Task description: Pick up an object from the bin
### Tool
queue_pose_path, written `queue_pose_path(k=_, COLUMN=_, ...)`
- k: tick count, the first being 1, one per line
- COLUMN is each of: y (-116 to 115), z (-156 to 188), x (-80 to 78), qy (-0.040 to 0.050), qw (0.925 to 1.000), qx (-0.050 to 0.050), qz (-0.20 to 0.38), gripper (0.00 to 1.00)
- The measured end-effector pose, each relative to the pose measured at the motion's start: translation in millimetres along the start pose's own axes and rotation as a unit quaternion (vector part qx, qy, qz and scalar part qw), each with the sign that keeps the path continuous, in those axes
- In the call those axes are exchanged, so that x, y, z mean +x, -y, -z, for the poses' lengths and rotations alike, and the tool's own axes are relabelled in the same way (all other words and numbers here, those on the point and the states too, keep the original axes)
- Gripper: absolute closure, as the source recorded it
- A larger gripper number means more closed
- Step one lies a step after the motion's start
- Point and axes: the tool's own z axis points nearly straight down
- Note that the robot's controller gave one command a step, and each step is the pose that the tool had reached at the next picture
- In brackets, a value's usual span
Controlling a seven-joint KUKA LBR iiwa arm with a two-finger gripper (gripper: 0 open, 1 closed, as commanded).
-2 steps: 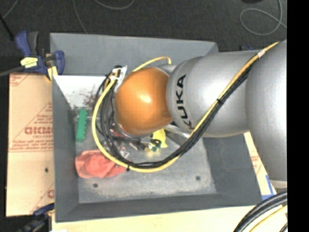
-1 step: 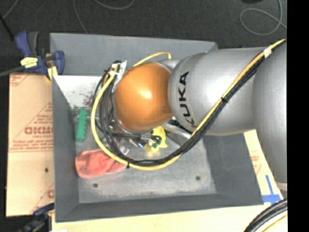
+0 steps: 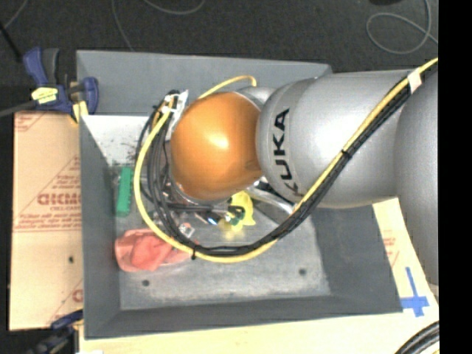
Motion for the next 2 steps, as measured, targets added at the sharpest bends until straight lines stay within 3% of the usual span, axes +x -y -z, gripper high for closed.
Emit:
queue_pose_path(k=1, y=-9.6, z=2.7, x=-3.8, qy=0.0041, qw=0.9999, qx=0.002, qz=0.013, gripper=1.00)
queue_pose_path(k=2, y=-23.3, z=-20.1, x=-13.2, qy=0.0017, qw=0.9993, qx=0.000, qz=0.039, gripper=1.00)
